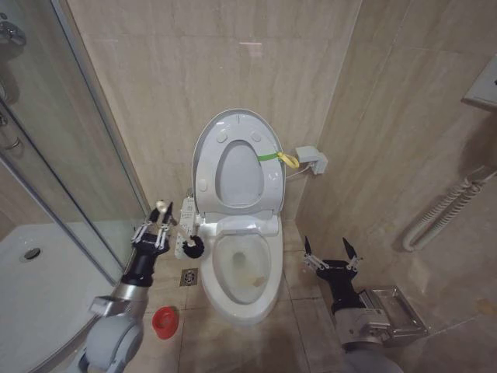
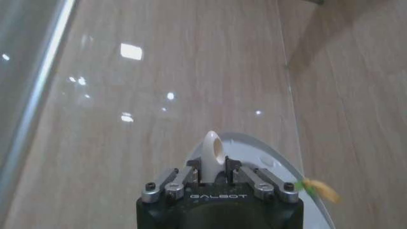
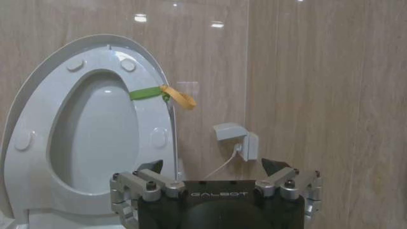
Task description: Open the toilet lid, clean the toilet bowl with a toilet brush, close the toilet lid, and flush.
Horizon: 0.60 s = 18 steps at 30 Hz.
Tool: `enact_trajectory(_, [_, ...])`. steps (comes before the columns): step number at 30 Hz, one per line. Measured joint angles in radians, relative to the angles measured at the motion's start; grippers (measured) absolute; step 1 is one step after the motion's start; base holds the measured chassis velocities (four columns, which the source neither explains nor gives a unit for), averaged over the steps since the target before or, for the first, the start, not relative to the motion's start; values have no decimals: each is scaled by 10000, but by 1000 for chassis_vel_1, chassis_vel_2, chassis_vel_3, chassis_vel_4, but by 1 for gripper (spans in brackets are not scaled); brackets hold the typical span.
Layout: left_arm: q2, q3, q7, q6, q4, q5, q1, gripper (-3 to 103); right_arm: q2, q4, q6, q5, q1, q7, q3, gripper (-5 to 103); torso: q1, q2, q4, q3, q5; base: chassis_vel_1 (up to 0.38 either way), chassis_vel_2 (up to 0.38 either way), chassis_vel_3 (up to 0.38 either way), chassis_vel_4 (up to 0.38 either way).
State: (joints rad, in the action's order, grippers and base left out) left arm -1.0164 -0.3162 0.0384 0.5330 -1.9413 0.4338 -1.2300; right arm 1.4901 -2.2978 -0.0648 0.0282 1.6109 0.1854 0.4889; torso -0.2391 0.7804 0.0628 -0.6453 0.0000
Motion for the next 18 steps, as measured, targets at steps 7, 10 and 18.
enact_trajectory(7, [-19,1325,-168,226,1393,227,1450,24,1,0,0,0,0,0,-1,100,0,0,1,0,0,0,0,0,0])
enact_trajectory(10, [-79,2003,-234,283,2005,368,2205,24,1,0,0,0,0,0,0,100,0,0,2,0,2,0,0,0,0])
enact_trajectory(18, [-769,3726,-279,389,3919,474,4217,24,0,0,0,0,-1,0,0,100,-1,0,1,0,2,0,0,0,0])
